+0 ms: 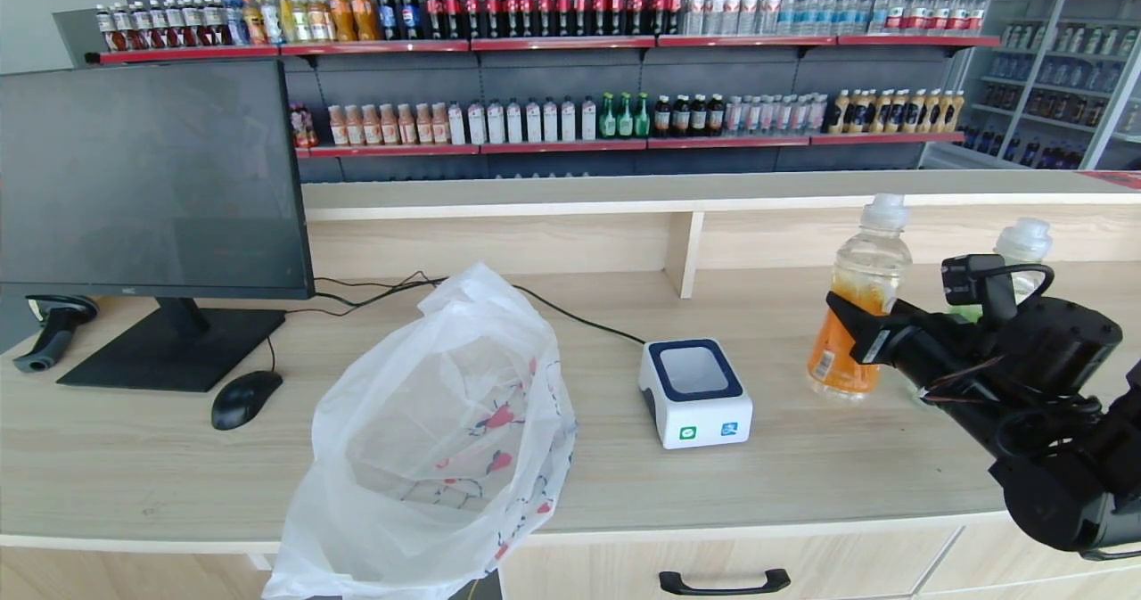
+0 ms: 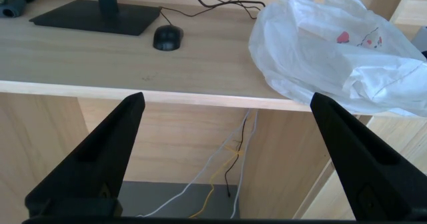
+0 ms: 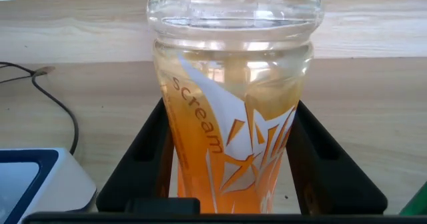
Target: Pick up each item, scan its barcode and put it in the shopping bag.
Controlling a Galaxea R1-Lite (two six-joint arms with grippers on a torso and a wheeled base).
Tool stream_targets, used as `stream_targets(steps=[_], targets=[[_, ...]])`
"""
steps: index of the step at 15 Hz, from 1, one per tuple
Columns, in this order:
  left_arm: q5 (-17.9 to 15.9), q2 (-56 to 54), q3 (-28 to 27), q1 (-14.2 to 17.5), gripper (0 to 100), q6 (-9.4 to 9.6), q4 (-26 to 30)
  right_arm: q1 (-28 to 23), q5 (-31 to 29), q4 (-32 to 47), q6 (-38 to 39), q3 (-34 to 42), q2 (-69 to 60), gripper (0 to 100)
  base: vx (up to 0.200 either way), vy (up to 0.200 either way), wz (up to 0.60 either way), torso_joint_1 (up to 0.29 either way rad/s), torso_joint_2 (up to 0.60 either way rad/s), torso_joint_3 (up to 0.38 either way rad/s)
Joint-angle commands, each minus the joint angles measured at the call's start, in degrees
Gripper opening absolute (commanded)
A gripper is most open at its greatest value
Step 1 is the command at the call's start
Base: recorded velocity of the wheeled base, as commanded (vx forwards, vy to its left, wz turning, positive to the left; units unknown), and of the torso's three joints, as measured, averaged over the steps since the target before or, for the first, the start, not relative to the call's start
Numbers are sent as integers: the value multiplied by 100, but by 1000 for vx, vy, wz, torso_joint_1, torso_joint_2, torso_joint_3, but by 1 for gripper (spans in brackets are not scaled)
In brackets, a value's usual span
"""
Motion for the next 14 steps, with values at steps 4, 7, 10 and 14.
stream_targets(steps=[4, 7, 10, 14], targets=[[0, -2, 0, 0, 100, -1, -1, 3, 2, -9, -1, 99, -201, 0, 0, 0, 0, 0, 0, 0], [0, -2, 0, 0, 100, -1, -1, 12, 2, -9, -1, 99, -262, 0, 0, 0, 0, 0, 0, 0], [0, -2, 0, 0, 100, -1, -1, 29, 2, -9, -1, 240, -491, 0, 0, 0, 0, 0, 0, 0], [9, -2, 0, 0, 100, -1, -1, 311, 2, -9, -18, 451, -877, 0, 0, 0, 0, 0, 0, 0]])
